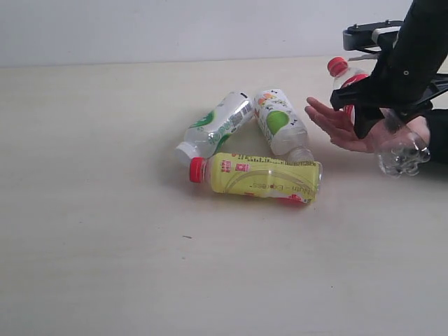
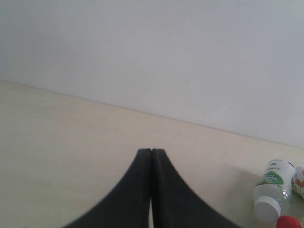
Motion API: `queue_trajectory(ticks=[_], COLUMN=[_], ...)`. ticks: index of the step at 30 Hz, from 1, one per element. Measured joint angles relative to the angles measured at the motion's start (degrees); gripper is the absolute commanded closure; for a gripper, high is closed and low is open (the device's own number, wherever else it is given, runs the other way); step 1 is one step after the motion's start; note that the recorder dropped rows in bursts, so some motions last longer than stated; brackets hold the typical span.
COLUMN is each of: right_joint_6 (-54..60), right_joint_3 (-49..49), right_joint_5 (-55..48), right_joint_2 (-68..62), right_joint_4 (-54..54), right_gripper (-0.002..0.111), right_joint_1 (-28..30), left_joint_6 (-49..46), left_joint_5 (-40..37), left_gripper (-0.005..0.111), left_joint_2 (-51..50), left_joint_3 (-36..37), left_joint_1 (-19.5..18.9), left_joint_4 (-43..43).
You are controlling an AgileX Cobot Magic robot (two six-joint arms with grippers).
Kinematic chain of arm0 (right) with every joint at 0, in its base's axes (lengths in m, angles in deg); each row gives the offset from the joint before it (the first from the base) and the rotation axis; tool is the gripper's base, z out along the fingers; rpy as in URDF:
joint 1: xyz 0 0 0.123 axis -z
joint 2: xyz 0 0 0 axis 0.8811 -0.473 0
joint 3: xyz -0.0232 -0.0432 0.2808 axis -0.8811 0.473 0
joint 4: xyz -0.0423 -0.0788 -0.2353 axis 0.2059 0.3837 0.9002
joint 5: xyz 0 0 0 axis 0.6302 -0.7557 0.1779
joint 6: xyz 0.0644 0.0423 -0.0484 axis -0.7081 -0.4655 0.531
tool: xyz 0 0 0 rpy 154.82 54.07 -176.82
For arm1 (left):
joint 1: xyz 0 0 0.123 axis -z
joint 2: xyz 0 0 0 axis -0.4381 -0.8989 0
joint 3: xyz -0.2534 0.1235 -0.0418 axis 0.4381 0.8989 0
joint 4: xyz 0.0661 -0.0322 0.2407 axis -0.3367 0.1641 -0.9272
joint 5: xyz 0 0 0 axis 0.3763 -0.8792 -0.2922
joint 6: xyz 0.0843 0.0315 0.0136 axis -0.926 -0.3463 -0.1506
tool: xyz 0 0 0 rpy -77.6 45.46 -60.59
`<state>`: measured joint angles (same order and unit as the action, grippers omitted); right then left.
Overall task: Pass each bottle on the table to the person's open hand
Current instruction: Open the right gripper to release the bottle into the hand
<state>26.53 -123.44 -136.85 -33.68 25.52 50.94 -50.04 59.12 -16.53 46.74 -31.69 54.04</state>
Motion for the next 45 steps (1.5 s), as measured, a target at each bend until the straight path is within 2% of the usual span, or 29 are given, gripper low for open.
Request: queue_trajectory(ticks=[9, 12, 15, 21, 37, 41, 43, 45], right_joint_6=[0.00, 0.00, 0.00, -0.04, -0.42, 0.34, 0.70, 1.58], right_joint_3=[0.00, 0.00, 0.00, 0.00, -1.16, -3.10, -3.08, -2.94], right_joint_5=[1.02, 1.12, 1.12, 1.30, 2.77, 3.53, 5.40, 8.15], right_joint_2=[0.00, 0.00, 0.00, 0.00, 0.11, 4.15, 8.19, 12.17], right_joint_4=[-0.12, -0.20, -0.20, -0.20, -0.20, -0.20, -0.20, -0.20], right_gripper=[0.056, 0.045, 0.040, 0.036, 0.036, 0.037, 0.041, 0.052], right_joint_1=[0.00, 0.00, 0.00, 0.00, 0.00, 0.00, 0.00, 0.00], left_joint_6=[0.00, 0.00, 0.00, 0.00, 0.00, 0.00, 0.00, 0.00], left_joint_5=[0.00, 0.00, 0.00, 0.00, 0.00, 0.00, 0.00, 0.00], left_gripper=[0.107, 0.107, 0.107, 0.107, 0.107, 0.107, 0.107, 0.107], left_joint_2=[0.00, 0.00, 0.00, 0.00, 0.00, 0.00, 0.00, 0.00], left_joint_3=[0.00, 0.00, 0.00, 0.00, 0.00, 0.00, 0.00, 0.00], left_joint_1=[0.00, 0.00, 0.00, 0.00, 0.00, 0.00, 0.00, 0.00], left_joint_4=[0.00, 0.00, 0.00, 0.00, 0.00, 0.00, 0.00, 0.00])
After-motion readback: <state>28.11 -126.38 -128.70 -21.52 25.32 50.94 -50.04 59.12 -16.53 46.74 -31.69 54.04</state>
